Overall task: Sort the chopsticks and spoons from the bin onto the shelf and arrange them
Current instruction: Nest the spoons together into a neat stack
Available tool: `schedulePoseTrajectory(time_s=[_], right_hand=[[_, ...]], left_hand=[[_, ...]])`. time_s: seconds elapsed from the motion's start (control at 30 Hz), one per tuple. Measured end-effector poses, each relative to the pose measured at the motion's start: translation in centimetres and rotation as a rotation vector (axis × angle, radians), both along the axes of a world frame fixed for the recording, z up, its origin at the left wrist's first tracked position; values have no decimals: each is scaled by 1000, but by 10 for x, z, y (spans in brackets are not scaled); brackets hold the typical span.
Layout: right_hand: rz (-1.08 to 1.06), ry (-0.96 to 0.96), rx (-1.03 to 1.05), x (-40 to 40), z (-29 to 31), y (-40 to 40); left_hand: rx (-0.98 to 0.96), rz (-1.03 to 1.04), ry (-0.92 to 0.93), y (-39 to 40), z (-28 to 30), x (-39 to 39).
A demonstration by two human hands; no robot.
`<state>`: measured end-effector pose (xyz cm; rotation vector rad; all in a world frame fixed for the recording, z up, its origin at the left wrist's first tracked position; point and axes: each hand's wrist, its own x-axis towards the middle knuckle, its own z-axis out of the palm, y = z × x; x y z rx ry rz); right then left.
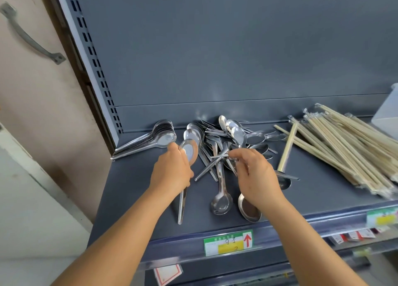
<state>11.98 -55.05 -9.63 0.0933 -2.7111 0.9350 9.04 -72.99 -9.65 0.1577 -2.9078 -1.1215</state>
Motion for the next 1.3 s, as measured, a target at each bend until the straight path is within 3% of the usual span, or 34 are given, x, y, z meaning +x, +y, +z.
schedulePoseTrajectory(time_s=[0.63, 0.9, 1.3], right_hand=[[-116, -92, 47, 12, 3, 35], [235, -255, 221, 23, 3, 36], [469, -282, 241, 20, 9, 0]], left_hand=[[529, -65, -118, 33, -1, 8], [537, -90, -117, 37, -4, 11], [546, 2, -110, 11, -11, 14]])
